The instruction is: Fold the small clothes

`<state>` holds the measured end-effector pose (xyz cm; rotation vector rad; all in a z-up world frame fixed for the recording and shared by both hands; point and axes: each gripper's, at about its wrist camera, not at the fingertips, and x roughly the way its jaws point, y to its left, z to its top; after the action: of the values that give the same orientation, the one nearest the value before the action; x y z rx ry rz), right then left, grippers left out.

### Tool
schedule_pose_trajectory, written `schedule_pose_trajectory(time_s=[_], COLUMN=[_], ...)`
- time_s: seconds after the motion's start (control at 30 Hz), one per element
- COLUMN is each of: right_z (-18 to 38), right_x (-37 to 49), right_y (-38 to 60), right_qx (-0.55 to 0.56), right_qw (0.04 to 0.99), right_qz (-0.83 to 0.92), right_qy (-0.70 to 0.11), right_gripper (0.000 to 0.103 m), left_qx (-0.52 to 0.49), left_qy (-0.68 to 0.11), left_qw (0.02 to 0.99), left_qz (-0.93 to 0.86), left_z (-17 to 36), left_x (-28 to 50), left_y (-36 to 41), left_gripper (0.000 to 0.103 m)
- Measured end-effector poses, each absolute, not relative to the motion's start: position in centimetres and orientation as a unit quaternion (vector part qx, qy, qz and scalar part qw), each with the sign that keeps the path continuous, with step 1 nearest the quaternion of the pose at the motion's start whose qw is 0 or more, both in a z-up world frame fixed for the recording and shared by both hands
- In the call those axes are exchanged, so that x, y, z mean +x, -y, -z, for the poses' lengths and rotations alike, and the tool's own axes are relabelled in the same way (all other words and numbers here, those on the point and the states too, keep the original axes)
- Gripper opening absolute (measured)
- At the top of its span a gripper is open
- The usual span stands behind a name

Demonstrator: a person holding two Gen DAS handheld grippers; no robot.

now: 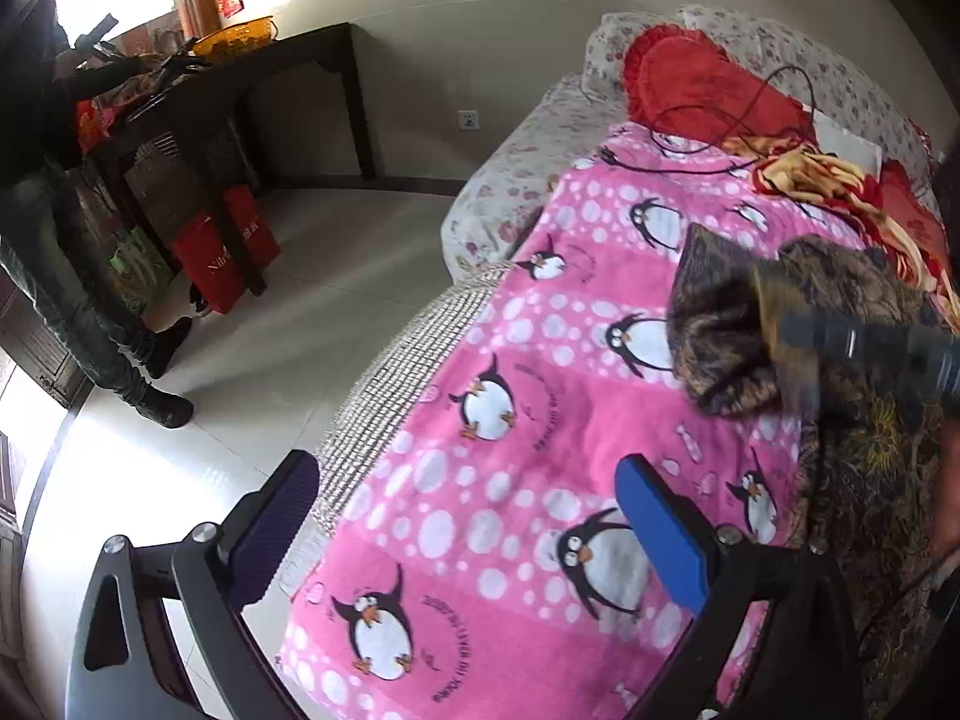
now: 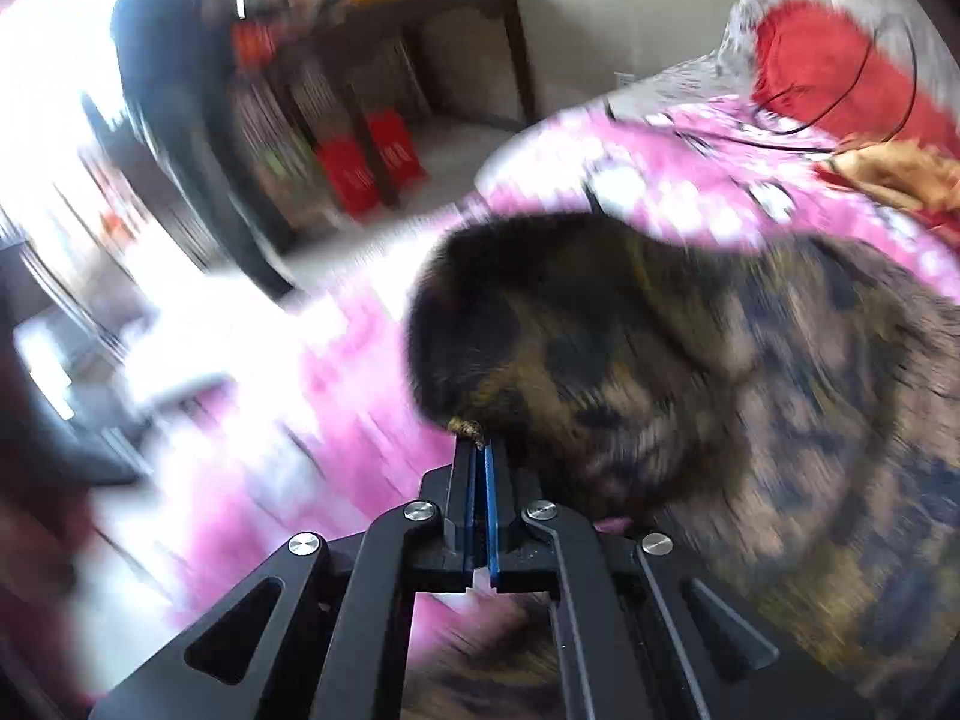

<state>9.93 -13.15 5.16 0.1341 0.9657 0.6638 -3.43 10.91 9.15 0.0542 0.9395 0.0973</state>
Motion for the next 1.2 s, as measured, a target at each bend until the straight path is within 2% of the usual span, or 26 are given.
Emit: schedule_pose_trajectory(time_s=[0.1,0.2,0.27,0.3,0.33,0.57,0.77,0.9,1.03,1.2], right_z=[-7.3,-6.6,-5.4,-5.1,-5.1,-7.7,-7.4,-6.2,-4.8,-4.4], right_x=[13.5,17.1,18.8,19.2,19.1,12.3,1.0,-6.3,-12.0,-12.8], right_y=[11.2,8.2,7.1,7.2,7.5,18.2,33.5,42.0,49.8,53.9], right_qx=[0.137,0.19,0.254,0.274,0.294,0.247,0.181,0.159,0.212,0.24], right_qw=[0.808,0.769,0.724,0.71,0.703,0.785,0.865,0.865,0.85,0.848], right_qz=[-0.369,-0.404,-0.432,-0.44,-0.444,-0.378,-0.154,-0.006,0.088,0.132], right_qy=[-0.437,-0.458,-0.475,-0.476,-0.472,-0.425,-0.441,-0.477,-0.475,-0.453], right_gripper=[0.0,0.0,0.016,0.042,0.053,0.053,0.053,0.053,0.053,0.053], left_qx=[0.018,0.016,0.021,0.022,0.023,-0.011,-0.039,-0.044,-0.029,-0.01], left_qy=[-0.451,-0.453,-0.45,-0.449,-0.449,-0.464,-0.469,-0.469,-0.466,-0.479], left_qw=[0.89,0.889,0.891,0.891,0.892,0.885,0.882,0.882,0.884,0.877], left_qz=[-0.059,-0.063,-0.061,-0.059,-0.057,-0.029,-0.029,-0.006,0.022,0.044], left_z=[-9.3,-9.5,-9.6,-9.7,-9.7,-8.1,-7.2,-7.5,-7.9,-7.2], left_x=[-3.1,-3.0,-3.0,-3.0,-3.0,-0.7,1.2,1.5,1.6,1.6], left_y=[-11.7,-11.8,-11.6,-11.4,-11.3,-10.1,-8.7,-6.4,-2.7,1.3], left_gripper=[0.101,0.101,0.101,0.101,0.101,0.101,0.101,0.101,0.101,0.101])
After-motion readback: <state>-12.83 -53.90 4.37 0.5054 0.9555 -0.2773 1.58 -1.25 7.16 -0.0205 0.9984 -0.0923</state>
